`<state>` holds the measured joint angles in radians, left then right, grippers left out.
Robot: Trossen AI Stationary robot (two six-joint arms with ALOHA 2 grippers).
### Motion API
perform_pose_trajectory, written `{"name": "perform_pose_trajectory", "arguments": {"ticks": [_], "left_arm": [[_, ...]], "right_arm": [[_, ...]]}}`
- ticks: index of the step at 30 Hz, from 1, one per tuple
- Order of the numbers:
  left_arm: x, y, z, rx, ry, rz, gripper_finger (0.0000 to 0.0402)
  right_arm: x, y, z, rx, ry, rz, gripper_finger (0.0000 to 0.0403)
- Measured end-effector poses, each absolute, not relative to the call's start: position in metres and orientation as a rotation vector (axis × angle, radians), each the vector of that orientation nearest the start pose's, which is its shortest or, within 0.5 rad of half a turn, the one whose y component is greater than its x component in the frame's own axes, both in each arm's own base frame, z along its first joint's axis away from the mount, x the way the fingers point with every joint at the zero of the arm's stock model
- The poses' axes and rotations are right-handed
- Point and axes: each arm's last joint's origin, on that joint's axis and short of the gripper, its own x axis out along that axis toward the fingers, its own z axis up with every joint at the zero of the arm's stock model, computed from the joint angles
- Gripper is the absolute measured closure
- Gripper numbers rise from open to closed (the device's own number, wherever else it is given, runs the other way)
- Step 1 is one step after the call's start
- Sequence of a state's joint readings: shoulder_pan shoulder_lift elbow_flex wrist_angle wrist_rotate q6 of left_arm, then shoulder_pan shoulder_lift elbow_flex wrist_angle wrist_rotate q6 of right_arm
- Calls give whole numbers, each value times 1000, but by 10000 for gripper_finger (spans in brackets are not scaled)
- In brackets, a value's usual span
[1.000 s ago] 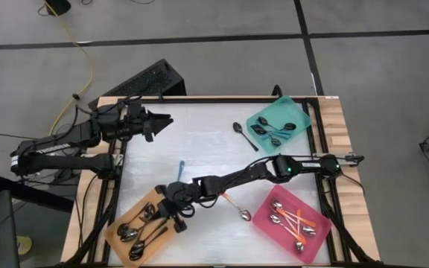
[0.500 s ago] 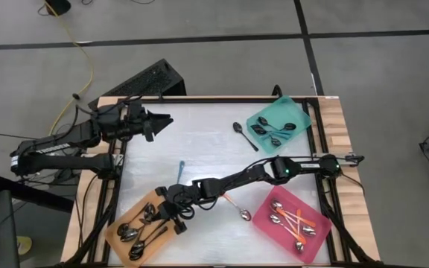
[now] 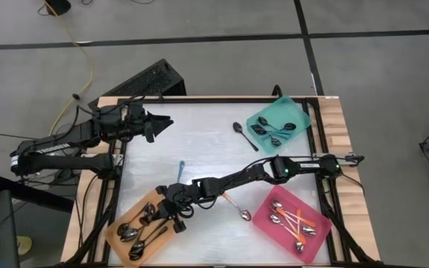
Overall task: Sort silverware by color (type)
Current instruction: Put the black spoon into the orange bin, then put the blue spoon into the blue bin
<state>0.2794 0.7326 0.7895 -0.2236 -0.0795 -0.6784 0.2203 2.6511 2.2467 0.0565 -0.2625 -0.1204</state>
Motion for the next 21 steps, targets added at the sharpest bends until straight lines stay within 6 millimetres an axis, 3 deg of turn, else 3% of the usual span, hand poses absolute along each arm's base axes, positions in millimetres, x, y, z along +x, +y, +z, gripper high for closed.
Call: {"name": "perform_pose_trajectory", "arguments": {"ticks": [13, 21], "left_arm": [[153, 47, 337, -684, 39, 416, 222], [153, 47, 337, -685, 39, 414, 222]], "right_arm": [[574, 136, 159, -139, 331, 504, 304], [558, 120, 230, -208, 327, 450, 301]]}}
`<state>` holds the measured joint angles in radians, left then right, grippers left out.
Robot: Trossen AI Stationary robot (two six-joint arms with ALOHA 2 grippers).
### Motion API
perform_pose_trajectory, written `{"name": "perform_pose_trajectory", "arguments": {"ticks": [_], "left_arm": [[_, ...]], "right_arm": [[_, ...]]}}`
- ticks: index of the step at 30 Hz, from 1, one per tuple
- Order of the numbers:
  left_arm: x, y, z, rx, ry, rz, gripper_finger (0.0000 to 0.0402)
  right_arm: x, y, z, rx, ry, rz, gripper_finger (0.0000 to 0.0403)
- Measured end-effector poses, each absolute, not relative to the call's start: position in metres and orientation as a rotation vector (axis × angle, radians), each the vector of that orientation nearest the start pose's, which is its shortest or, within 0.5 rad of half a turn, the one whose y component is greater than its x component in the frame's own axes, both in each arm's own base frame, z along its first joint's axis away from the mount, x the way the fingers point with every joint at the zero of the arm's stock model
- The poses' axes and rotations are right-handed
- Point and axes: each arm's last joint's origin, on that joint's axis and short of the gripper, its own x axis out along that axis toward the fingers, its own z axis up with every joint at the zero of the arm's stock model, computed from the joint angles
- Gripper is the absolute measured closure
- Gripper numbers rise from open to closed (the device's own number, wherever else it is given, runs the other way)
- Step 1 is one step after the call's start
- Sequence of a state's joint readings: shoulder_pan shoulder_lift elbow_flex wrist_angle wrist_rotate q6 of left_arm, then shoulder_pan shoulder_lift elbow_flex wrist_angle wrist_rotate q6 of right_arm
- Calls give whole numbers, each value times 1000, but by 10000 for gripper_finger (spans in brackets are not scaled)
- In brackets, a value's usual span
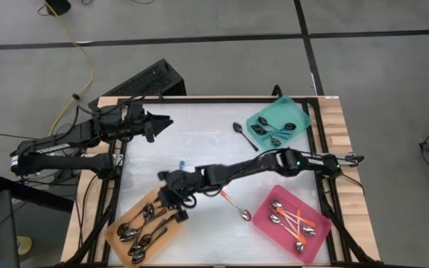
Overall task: Sort silverware by color (type)
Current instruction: Put the blue spoon into the blue bin
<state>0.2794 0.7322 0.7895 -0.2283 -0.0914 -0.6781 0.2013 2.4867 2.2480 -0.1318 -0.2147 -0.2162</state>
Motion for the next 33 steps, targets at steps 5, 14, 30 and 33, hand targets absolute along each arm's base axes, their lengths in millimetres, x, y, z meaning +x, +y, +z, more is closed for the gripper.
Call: {"name": "perform_pose_trajectory", "arguments": {"ticks": [5, 14, 30, 33], "left_arm": [[153, 46, 337, -668, 45, 406, 222], [153, 46, 336, -574, 79, 406, 222], [158, 44, 271, -684, 318, 440, 222], [162, 40, 261, -687, 363, 422, 222]], "right_arm": [[539, 96, 253, -198, 538, 294, 301], [487, 59, 269, -68, 1027, 41, 301], [414, 118, 273, -170, 1468, -259, 301], [399, 148, 284, -206, 1431, -201, 301]]}}
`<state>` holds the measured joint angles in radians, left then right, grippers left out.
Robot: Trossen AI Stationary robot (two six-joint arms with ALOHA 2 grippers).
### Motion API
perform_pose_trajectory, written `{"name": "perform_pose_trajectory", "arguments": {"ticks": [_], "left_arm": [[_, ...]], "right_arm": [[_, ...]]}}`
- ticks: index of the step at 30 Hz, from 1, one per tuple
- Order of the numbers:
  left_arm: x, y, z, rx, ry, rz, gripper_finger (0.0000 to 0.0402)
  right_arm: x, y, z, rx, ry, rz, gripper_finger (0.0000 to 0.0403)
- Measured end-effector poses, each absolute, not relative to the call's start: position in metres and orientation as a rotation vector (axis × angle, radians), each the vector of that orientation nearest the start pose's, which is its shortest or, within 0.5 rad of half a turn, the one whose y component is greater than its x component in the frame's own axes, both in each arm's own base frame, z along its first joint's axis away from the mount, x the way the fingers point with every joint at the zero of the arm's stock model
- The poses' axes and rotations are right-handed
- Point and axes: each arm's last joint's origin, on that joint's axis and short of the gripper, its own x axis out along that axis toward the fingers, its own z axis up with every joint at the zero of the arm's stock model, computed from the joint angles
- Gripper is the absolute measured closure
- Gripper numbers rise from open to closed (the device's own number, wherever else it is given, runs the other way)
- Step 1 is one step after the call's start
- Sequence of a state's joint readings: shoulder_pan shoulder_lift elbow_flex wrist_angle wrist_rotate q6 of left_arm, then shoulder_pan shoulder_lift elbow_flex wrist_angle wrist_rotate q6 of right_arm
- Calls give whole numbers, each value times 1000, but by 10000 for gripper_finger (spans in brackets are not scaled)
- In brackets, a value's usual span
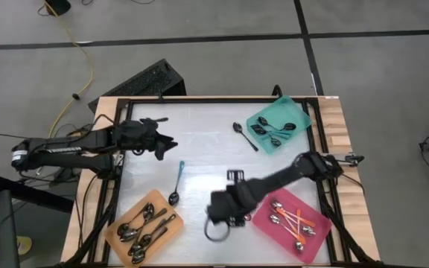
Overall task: Sort silverware by color (type)
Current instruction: Put the blue spoon into the blue bin
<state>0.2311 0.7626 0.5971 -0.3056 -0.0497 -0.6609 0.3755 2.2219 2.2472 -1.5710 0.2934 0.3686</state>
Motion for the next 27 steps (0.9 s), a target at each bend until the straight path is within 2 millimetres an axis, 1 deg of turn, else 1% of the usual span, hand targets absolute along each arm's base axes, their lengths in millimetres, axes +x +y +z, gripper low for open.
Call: {"name": "perform_pose_trajectory", "arguments": {"ticks": [2, 4, 10, 15, 20, 25, 27], "left_arm": [[167, 36, 256, -680, 391, 419, 222], [173, 33, 251, -688, 429, 414, 222], [193, 16, 228, -682, 585, 387, 222], [207, 2, 207, -681, 692, 431, 222], [217, -10, 185, -720, 778, 495, 222], [224, -22, 165, -700, 870, 522, 228], [226, -25, 161, -675, 911, 545, 232]], "right_arm": [[388, 166, 293, -213, 1395, -191, 301], [380, 179, 297, -199, 1364, -195, 301], [355, 207, 315, -133, 1281, -238, 301], [343, 225, 317, -176, 1213, -275, 301], [341, 229, 316, -194, 1198, -280, 301], [343, 227, 316, -201, 1188, -297, 301], [344, 226, 316, -203, 1185, -302, 301]]}}
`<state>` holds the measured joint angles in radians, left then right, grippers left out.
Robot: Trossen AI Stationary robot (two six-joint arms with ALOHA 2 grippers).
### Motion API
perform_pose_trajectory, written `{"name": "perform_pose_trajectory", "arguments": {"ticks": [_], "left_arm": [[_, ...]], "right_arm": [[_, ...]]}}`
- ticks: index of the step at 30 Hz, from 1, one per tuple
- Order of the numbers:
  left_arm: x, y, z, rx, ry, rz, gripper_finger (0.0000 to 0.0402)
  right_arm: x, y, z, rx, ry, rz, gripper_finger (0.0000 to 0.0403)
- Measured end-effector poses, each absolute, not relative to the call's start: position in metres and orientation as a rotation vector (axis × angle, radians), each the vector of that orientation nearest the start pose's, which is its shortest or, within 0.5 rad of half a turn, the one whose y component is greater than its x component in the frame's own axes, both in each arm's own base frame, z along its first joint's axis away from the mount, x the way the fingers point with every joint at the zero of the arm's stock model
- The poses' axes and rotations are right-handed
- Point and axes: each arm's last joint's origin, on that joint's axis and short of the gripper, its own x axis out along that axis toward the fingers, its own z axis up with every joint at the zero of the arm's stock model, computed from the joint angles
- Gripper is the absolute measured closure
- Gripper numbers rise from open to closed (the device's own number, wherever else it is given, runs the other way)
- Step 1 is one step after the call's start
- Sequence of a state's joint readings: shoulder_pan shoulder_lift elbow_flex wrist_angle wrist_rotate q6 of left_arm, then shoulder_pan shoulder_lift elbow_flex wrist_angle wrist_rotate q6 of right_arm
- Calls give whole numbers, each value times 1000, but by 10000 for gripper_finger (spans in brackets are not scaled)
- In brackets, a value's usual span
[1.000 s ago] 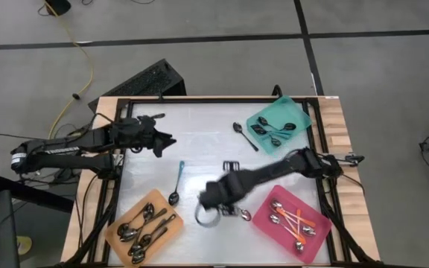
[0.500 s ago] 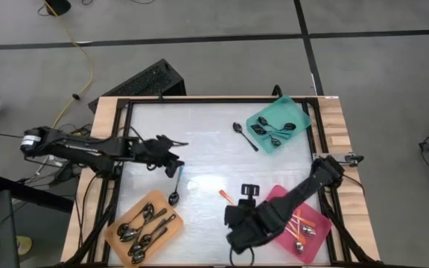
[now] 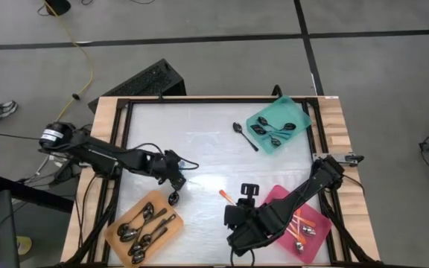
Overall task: Sort silverware by color (type)
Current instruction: Put the blue spoon into the blue bin
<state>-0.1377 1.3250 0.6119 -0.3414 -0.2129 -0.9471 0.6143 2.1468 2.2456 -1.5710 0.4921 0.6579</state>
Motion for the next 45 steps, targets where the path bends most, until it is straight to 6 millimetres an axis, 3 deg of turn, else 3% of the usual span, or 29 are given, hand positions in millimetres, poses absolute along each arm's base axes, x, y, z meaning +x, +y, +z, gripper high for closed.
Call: {"name": "perform_pose_trajectory", "arguments": {"ticks": [8, 14, 21, 29, 35, 45], "left_arm": [[249, -42, 171, -493, 1006, 643, 242], [265, -50, 167, -476, 1023, 640, 243], [266, -50, 155, -431, 1083, 662, 243], [274, -50, 159, -442, 994, 644, 243], [280, -51, 162, -309, 970, 536, 242], [280, -46, 162, -300, 939, 613, 234]], "right_arm": [[344, 225, 316, -199, 1183, -309, 301], [344, 225, 316, -184, 1179, -320, 301], [343, 226, 312, -197, 1190, -325, 301], [345, 225, 301, -214, 1211, -338, 301], [345, 225, 301, -213, 1209, -336, 301], [345, 225, 301, -223, 1194, -353, 301]]}}
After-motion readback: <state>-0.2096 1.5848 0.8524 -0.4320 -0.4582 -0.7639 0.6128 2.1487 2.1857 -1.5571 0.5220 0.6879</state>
